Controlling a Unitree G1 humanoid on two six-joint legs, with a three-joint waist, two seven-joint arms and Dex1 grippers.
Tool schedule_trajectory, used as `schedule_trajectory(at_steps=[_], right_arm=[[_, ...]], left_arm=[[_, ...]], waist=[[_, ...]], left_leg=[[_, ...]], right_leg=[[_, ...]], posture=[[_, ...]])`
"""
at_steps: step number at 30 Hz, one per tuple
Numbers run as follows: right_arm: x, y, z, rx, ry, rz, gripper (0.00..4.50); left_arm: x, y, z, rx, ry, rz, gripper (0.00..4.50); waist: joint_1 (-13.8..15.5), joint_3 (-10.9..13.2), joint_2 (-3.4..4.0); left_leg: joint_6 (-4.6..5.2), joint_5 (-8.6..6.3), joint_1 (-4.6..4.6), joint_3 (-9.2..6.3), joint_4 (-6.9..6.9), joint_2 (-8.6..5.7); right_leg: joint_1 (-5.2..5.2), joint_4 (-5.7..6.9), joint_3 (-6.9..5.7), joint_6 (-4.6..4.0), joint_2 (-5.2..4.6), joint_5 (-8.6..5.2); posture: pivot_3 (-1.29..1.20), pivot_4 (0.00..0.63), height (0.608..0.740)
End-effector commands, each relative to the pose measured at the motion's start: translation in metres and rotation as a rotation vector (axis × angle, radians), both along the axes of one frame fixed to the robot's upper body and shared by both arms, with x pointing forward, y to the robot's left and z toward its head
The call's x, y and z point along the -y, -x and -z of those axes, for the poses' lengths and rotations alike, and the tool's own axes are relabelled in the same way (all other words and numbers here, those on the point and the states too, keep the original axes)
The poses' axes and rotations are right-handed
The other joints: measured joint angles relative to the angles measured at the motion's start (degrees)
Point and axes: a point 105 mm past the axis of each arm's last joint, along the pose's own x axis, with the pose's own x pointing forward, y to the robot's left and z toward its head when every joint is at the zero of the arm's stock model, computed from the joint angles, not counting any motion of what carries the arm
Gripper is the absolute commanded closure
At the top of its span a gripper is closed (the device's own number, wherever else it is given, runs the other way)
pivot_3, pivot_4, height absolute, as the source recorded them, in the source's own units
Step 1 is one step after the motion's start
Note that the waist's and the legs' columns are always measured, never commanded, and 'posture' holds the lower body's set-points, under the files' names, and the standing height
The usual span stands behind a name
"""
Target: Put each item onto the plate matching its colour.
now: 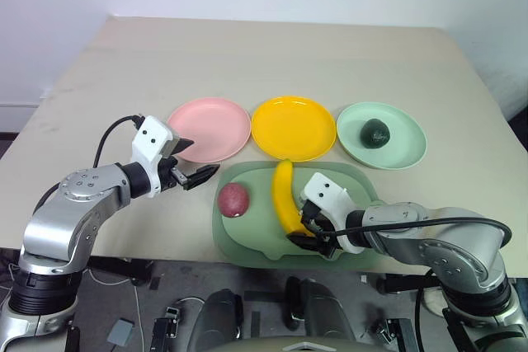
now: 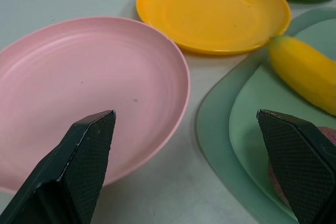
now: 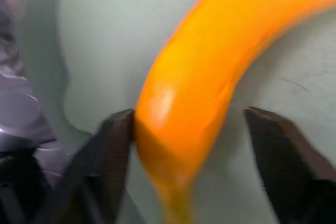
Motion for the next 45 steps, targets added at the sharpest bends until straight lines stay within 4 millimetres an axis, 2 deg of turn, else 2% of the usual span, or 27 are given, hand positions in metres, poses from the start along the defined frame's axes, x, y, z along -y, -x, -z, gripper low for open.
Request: schedule_trajectory(at_steps=[1, 2, 6, 10, 14, 17, 20, 22, 28, 32, 36, 40, 45], right_arm=[[0.007, -0.003, -0.005, 0.055, 0.045, 0.017, 2.56], [0.008, -0.002, -0.005, 0.054, 0.047, 0.016, 2.71], [0.010, 0.006, -0.008, 0.040, 0.038, -0.020, 2.72], [0.013, 0.019, -0.025, 0.017, -0.030, -0.124, 2.72], [0.028, 0.008, -0.061, 0.089, -0.076, -0.182, 2.72], [0.026, -0.004, -0.085, 0.149, -0.124, -0.217, 2.72], [0.018, -0.040, -0.105, 0.228, -0.127, -0.191, 2.72], [0.015, -0.067, -0.101, 0.258, -0.076, -0.150, 2.72], [0.007, -0.121, -0.070, 0.312, 0.053, -0.193, 2.72], [-0.002, -0.152, -0.060, 0.347, 0.081, -0.199, 2.72], [-0.007, -0.167, -0.056, 0.373, 0.099, -0.204, 2.72], [-0.010, -0.170, -0.052, 0.373, 0.106, -0.226, 2.72], [-0.011, -0.170, -0.052, 0.377, 0.109, -0.242, 1.02]], left_arm=[[0.000, -0.001, -0.010, 0.044, -0.005, 0.002, 0.00], [0.000, -0.001, -0.010, 0.044, -0.003, 0.001, 0.00], [0.000, -0.001, -0.009, 0.044, -0.001, 0.000, 0.00], [0.001, -0.003, -0.008, 0.044, 0.003, 0.002, 0.00], [0.004, -0.006, -0.008, 0.046, 0.008, 0.008, 0.00], [0.002, -0.007, -0.009, 0.049, 0.013, 0.005, 0.00], [0.001, -0.009, -0.010, 0.059, 0.023, -0.011, 0.00], [0.002, -0.008, -0.010, 0.066, 0.027, -0.017, 0.00], [0.000, -0.006, -0.013, 0.097, 0.035, -0.048, 0.00], [-0.002, -0.005, -0.015, 0.120, 0.038, -0.069, 0.00], [-0.003, -0.002, -0.016, 0.131, 0.041, -0.084, 0.00], [-0.004, 0.001, -0.016, 0.137, 0.043, -0.095, 0.00], [-0.005, 0.002, -0.016, 0.139, 0.042, -0.100, 0.00]], waist=[[0.0, 0.0, 0.00], [0.0, 0.0, 0.00], [0.0, 0.0, 0.00], [0.1, 0.0, -0.01], [0.1, 0.1, -0.06], [-0.1, 0.1, -0.08], [-0.5, 0.1, -0.05], [-0.8, 0.1, -0.07], [-1.2, 0.1, -0.11], [-1.4, 0.1, -0.09], [-1.3, 0.1, -0.08], [-1.3, 0.1, -0.06], [-1.3, 0.1, -0.05]], left_leg=[[0.00, 0.00, 0.00, -0.01, 0.00, 0.00], [0.00, 0.00, 0.00, -0.01, 0.00, 0.00], [0.00, 0.00, -0.02, -0.01, 0.00, 0.00], [0.01, -0.01, -0.05, -0.01, 0.00, 0.00], [0.01, -0.01, -0.02, -0.02, 0.00, -0.01], [0.01, -0.01, 0.01, -0.04, 0.00, 0.00], [0.00, 0.00, 0.03, -0.03, -0.02, 0.02], [0.00, 0.00, 0.05, 0.00, 0.00, 0.00], [0.03, -0.01, -0.07, 0.00, -0.01, -0.05], [-0.22, 0.13, -0.15, 0.07, -0.02, -0.06], [-0.24, 0.14, -0.14, 0.02, -0.04, -0.02], [-0.24, 0.14, -0.13, 0.02, -0.03, -0.03], [-0.24, 0.14, -0.10, 0.01, -0.03, -0.03]], right_leg=[[0.00, 0.00, 0.00, 0.00, 0.01, 0.00], [0.00, 0.00, 0.00, 0.00, 0.01, 0.00], [0.00, -0.03, 0.00, 0.00, 0.00, 0.00], [-0.01, -0.06, 0.00, 0.01, 0.00, 0.00], [0.01, -0.07, -0.01, 0.02, 0.00, -0.01], [0.00, -0.09, 0.01, 0.15, 0.08, -0.10], [-0.04, -0.04, 0.05, -0.03, 0.14, -0.03], [-0.04, -0.01, 0.11, -0.03, 0.13, -0.02], [-0.08, -0.03, 0.09, -0.01, 0.02, -0.01], [-0.17, -0.02, 0.07, -0.01, -0.01, 0.00], [-0.17, 0.01, 0.03, -0.02, 0.00, 0.00], [-0.15, 0.02, 0.02, -0.01, -0.06, 0.00], [-0.15, 0.07, 0.01, -0.01, -0.11, 0.00]], posture=[[0.00, 0.150, 0.740], [0.00, 0.150, 0.740], [0.00, 0.150, 0.740], [0.00, 0.150, 0.740], [0.00, 0.150, 0.740], [0.00, 0.150, 0.740], [0.00, 0.150, 0.740], [0.00, 0.150, 0.740], [0.00, 0.150, 0.740], [0.00, 0.150, 0.740], [0.00, 0.150, 0.740], [0.00, 0.150, 0.740], [0.00, 0.150, 0.740]])
